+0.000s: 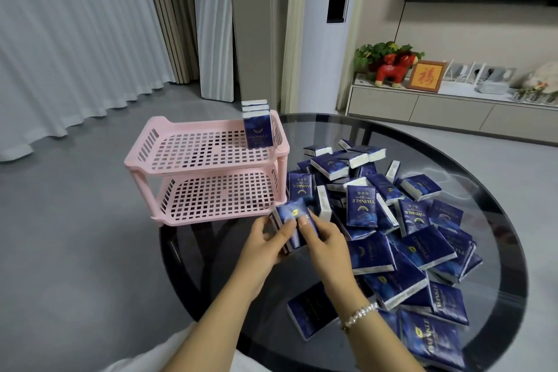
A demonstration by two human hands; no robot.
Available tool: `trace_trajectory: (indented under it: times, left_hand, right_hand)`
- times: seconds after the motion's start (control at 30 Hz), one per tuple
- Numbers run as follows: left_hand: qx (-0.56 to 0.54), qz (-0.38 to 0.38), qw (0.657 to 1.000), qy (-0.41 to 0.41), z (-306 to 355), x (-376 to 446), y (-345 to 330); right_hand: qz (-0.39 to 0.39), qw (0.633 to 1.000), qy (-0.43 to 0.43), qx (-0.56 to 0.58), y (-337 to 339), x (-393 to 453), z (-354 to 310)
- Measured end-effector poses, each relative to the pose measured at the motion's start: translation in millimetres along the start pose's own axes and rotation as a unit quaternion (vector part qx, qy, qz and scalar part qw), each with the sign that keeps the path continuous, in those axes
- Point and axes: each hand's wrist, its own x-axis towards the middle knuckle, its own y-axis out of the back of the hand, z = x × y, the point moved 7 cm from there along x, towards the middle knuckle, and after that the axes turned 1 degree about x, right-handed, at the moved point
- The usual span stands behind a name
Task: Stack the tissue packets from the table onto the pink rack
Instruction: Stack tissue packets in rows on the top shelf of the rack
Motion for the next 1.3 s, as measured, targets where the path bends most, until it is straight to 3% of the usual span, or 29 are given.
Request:
trace_trajectory:
  times: [0.1,0.27,0.47,0.6,0.77,0.93,1.1,1.3]
  left_hand:
    - [-0.023,0.019,1.000,-0.008,2,5,-1]
    - [-0.030,0.059,0.998,-0.016,4,12,6]
    - [-0.046,0.090,0.995,-0.023,8,13,18]
    - [-0.052,0.097,0.994,-0.024,10,11,22]
    - [-0.042,0.090,0.995,-0.029,12,8,21]
    - [-0.043,0.074,0.996,-0.033,15,4,15]
    - [-0.035,0.061,0.997,-0.034,17,1,13]
    - [0.008,0.022,1.000,-0.018,19,-2,10]
  right_hand:
    - [0.009,0.996,0.001,-0.089,9,6,3]
    - [0.100,0.967,0.054,-0.226,43,24,-25]
    - [0.047,0.920,-0.038,-0.386,40,52,-22]
    - [0.067,0.945,-0.030,-0.317,50,54,-26]
    - [0.037,0.993,-0.060,-0.096,57,40,-20]
    - [-0.002,0.991,-0.103,0.086,49,20,-14]
    - [0.009,0.994,-0.073,0.079,52,18,-18]
    - [-0.109,0.994,-0.024,0.001,50,35,-38]
